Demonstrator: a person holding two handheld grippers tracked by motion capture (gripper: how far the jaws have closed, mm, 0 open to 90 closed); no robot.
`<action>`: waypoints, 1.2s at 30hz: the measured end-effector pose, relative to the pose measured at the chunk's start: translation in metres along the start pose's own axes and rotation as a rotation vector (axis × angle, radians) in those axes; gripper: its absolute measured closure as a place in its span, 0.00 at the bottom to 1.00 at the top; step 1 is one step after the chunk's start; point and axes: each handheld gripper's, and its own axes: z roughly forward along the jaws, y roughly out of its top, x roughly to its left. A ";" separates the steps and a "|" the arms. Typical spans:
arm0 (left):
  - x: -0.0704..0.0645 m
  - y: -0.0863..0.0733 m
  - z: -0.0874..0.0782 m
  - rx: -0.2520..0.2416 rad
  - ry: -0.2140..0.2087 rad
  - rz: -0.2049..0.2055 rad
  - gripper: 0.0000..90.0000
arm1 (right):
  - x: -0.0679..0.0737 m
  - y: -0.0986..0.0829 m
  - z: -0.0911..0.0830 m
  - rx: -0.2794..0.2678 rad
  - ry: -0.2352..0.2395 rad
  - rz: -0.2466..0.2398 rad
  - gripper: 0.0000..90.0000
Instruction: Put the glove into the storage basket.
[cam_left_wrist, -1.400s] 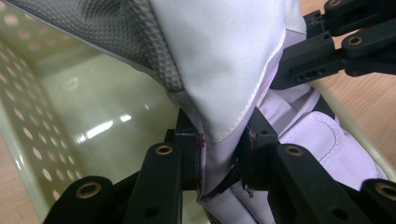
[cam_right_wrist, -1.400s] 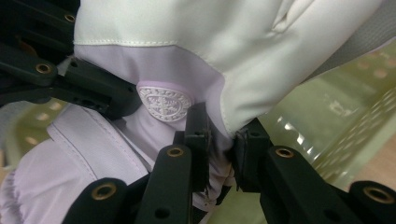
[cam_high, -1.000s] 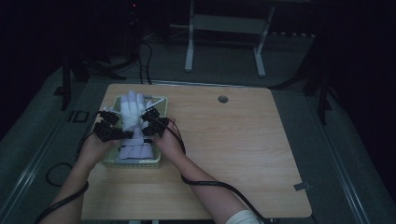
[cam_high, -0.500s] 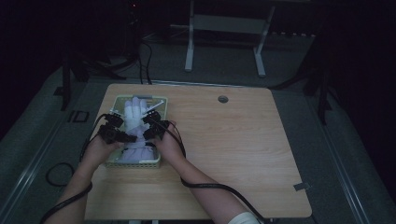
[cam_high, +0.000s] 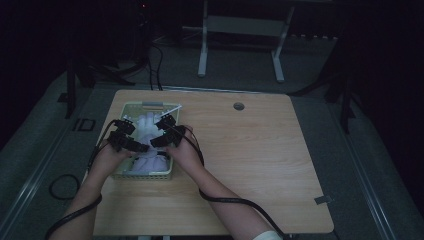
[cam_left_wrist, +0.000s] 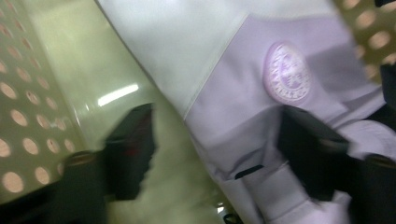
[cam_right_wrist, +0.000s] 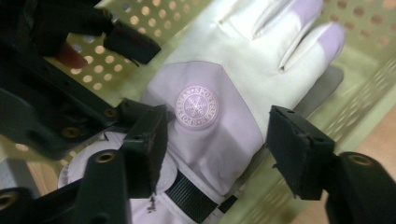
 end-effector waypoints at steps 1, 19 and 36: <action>-0.001 0.000 -0.003 -0.022 0.008 0.005 0.19 | -0.001 0.000 -0.002 -0.004 0.006 -0.001 0.35; -0.032 -0.017 -0.029 -0.226 0.046 0.018 0.02 | -0.025 -0.013 -0.030 -0.048 0.120 -0.083 0.19; -0.068 -0.022 -0.028 -0.293 -0.015 -0.010 0.03 | -0.055 -0.029 -0.053 -0.081 0.156 -0.126 0.16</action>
